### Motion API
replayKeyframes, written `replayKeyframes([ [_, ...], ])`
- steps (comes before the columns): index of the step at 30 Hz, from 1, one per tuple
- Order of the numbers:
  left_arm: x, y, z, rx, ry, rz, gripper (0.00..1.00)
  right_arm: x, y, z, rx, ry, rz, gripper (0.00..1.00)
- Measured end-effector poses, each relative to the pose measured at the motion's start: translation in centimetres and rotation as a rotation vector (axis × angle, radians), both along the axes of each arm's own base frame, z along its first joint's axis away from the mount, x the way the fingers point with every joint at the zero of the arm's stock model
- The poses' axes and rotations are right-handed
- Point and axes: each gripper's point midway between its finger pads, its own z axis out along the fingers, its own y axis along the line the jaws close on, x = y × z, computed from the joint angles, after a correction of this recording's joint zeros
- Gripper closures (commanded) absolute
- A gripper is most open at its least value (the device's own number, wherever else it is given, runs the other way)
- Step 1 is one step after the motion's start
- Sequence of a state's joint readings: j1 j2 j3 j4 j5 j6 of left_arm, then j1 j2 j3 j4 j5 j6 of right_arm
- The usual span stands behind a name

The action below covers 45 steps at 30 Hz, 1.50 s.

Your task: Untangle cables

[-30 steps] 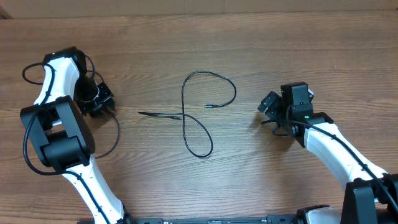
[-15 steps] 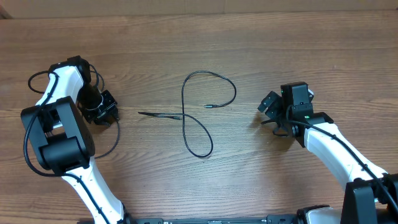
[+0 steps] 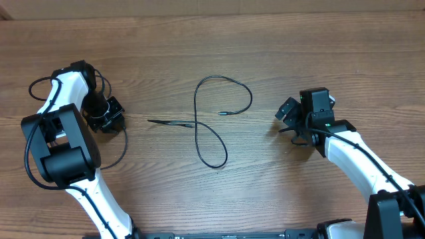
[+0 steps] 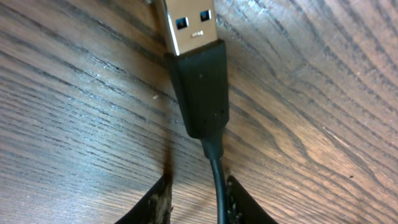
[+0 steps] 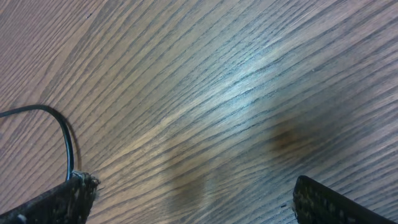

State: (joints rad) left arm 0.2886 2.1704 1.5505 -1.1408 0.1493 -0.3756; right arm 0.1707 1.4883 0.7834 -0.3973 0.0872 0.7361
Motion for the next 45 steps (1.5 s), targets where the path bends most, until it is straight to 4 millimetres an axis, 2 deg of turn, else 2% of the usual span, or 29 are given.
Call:
replayKeyframes([
  [2, 0.2, 0.0, 0.0, 0.002, -0.007, 0.000, 0.73, 0.0, 0.0, 0.0, 0.000, 0.000, 0.000, 0.00],
  [4, 0.2, 0.1, 0.0, 0.002, -0.007, 0.001, 0.78, 0.0, 0.0, 0.0, 0.000, 0.000, 0.001, 0.00],
  [7, 0.3, 0.1, 0.0, 0.004, -0.010, 0.012, 0.96, 0.0, 0.0, 0.0, 0.000, 0.000, 0.000, 0.00],
  [13, 0.6, 0.2, -0.1, 0.010, -0.026, 0.011, 0.96, 0.0, 0.0, 0.0, 0.000, 0.000, 0.000, 0.00],
  [19, 3.5, 1.8, 0.0, 0.090, -0.146, 0.005, 0.96, 0.0, 0.0, 0.0, 0.000, 0.000, 0.001, 0.00],
  [27, 7.9, 6.4, 0.4, 0.333, -0.311, 0.011, 0.96, 0.0, 0.0, 0.0, 0.000, 0.000, 0.000, 0.00],
  [34, 10.5, 10.1, 0.8, 0.537, -0.401, 0.018, 0.96, 0.0, 0.0, 0.0, 0.000, 0.000, 0.001, 0.00],
  [41, 13.9, 12.0, 1.5, 0.646, -0.529, -0.046, 0.96, 0.0, 0.0, 0.0, 0.000, 0.000, 0.000, 0.00],
  [45, 14.9, 12.4, 2.0, 0.675, -0.573, -0.065, 0.96, 0.0, 0.0, 0.0, 0.000, 0.000, 0.000, 0.00],
])
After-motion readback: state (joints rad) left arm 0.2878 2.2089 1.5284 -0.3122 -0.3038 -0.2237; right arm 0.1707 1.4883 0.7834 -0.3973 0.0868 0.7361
